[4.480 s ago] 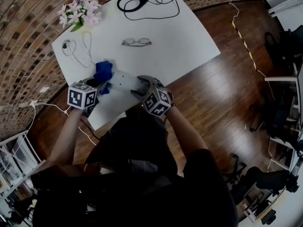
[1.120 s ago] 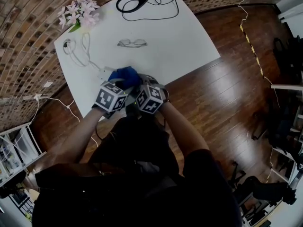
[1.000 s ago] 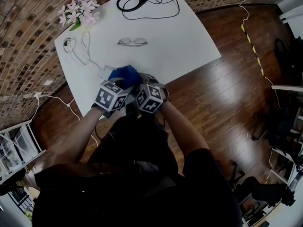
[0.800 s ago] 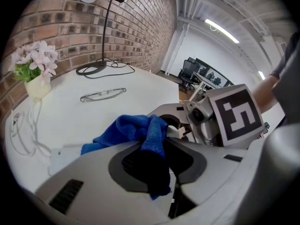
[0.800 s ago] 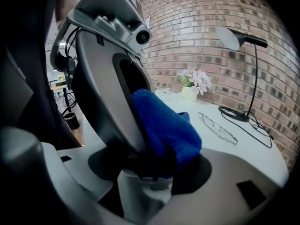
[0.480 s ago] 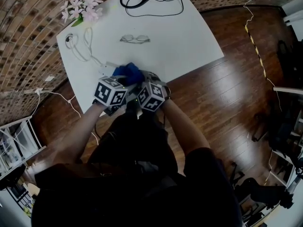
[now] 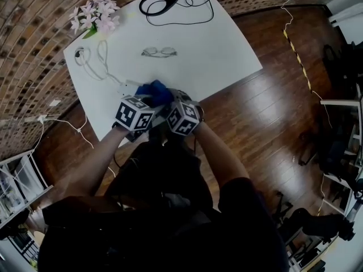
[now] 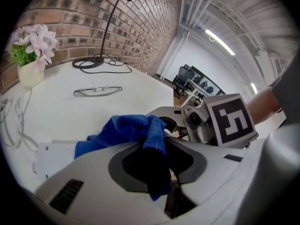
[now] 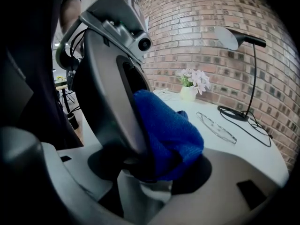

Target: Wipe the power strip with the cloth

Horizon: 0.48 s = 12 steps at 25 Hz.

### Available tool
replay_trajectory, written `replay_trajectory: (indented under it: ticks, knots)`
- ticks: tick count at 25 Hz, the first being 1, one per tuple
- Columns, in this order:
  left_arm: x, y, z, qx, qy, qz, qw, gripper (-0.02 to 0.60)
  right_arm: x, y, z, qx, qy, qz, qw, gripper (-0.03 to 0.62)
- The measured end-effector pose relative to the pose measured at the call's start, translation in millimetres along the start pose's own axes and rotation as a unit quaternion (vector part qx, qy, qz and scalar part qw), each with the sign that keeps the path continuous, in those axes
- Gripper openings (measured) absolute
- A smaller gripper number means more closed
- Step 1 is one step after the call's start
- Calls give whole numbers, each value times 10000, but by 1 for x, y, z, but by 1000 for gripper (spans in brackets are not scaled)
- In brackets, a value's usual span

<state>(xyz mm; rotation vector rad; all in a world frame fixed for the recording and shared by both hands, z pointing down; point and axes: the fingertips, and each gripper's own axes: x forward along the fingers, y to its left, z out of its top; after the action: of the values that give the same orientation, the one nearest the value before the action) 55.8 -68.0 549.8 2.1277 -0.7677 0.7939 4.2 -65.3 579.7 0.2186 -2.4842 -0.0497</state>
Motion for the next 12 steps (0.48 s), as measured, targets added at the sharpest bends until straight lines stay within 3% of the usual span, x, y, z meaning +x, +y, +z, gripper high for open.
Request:
replay_trajectory:
  ticks: [8,12]
  knots:
    - [-4,2,-2,720,-25,-70,9974,103,-1,-2,2,-18,-29,-30,10000,285]
    - [-13,7,-3,1196,-112,136,9927,103,1,-2,-1,112,92,47,9999,285]
